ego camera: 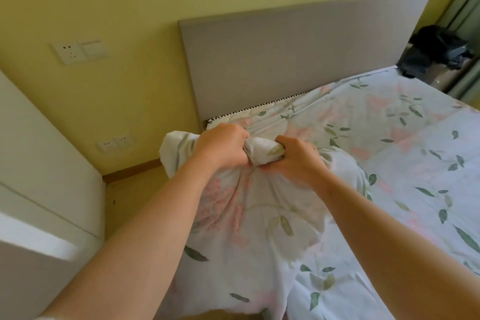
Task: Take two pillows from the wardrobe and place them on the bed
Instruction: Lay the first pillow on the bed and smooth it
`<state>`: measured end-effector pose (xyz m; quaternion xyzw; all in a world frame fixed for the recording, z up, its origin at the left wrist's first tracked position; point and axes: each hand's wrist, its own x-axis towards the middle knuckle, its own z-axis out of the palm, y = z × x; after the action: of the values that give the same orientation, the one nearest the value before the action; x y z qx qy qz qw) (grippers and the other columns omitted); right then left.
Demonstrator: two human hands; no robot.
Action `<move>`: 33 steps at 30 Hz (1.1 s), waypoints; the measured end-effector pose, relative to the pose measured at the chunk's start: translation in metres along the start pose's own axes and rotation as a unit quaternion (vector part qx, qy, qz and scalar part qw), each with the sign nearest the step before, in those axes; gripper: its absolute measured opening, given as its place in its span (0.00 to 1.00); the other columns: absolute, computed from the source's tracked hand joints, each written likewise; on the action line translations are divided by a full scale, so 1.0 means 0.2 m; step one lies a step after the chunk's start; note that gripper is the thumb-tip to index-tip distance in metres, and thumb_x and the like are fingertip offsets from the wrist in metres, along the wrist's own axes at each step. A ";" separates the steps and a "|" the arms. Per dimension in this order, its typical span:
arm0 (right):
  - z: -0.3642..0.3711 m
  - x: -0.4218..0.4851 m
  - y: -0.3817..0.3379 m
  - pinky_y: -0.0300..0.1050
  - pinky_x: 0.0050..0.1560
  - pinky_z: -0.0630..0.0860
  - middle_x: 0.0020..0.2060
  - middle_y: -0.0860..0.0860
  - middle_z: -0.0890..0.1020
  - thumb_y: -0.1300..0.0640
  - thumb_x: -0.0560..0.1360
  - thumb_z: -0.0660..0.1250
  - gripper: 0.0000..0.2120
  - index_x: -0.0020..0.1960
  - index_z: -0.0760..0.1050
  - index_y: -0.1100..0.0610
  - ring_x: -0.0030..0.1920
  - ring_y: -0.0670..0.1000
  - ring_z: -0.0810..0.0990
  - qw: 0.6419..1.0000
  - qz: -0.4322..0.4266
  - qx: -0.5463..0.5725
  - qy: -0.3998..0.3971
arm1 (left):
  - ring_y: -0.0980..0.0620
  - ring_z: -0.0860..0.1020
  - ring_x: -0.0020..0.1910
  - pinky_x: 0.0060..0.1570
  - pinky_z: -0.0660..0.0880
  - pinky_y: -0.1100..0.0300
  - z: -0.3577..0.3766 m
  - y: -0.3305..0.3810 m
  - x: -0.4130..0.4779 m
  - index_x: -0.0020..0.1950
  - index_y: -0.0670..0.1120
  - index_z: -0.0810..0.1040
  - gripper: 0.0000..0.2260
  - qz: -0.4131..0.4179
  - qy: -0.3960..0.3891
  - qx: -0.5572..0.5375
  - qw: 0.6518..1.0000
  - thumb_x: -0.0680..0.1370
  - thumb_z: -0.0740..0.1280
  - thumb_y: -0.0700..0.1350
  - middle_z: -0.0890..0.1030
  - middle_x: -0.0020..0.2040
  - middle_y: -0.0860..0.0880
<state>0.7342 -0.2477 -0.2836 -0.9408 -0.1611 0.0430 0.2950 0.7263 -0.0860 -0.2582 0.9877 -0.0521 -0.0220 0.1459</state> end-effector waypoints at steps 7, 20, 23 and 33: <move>-0.20 0.20 -0.04 0.46 0.45 0.65 0.33 0.47 0.76 0.48 0.63 0.75 0.15 0.35 0.68 0.49 0.41 0.53 0.74 0.998 -0.007 0.042 0.048 | 0.44 0.79 0.48 0.38 0.69 0.59 -0.25 0.06 0.22 0.41 0.48 0.80 0.08 0.037 -0.003 0.030 0.999 0.65 0.73 0.48 0.83 0.43 0.48; -0.73 0.73 -0.03 0.48 0.41 0.69 0.31 0.46 0.75 0.49 0.65 0.74 0.14 0.32 0.69 0.50 0.40 0.54 0.76 0.982 -0.074 0.083 0.156 | 0.49 0.74 0.39 0.33 0.64 0.60 -0.77 0.29 0.76 0.35 0.52 0.72 0.10 0.107 0.059 0.088 0.989 0.67 0.74 0.47 0.75 0.36 0.52; -0.79 0.83 -0.04 0.46 0.40 0.66 0.30 0.44 0.73 0.47 0.67 0.72 0.17 0.31 0.64 0.48 0.41 0.55 0.75 0.978 -0.083 0.054 0.182 | 0.50 0.73 0.39 0.35 0.64 0.60 -0.82 0.29 0.85 0.31 0.53 0.69 0.13 0.108 0.104 0.107 0.983 0.68 0.73 0.49 0.72 0.32 0.55; -0.87 1.11 0.02 0.45 0.41 0.62 0.28 0.43 0.70 0.44 0.68 0.69 0.19 0.31 0.61 0.50 0.42 0.59 0.75 0.949 -0.047 0.033 0.309 | 0.47 0.73 0.39 0.40 0.62 0.58 -0.88 0.27 1.26 0.42 0.46 0.79 0.10 0.227 0.208 0.129 0.943 0.70 0.71 0.53 0.74 0.38 0.49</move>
<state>0.9754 -0.2728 -0.1397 -0.8891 -0.1041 -0.2585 0.3631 0.9815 -0.1141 -0.0818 0.9426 -0.2460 0.2244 0.0262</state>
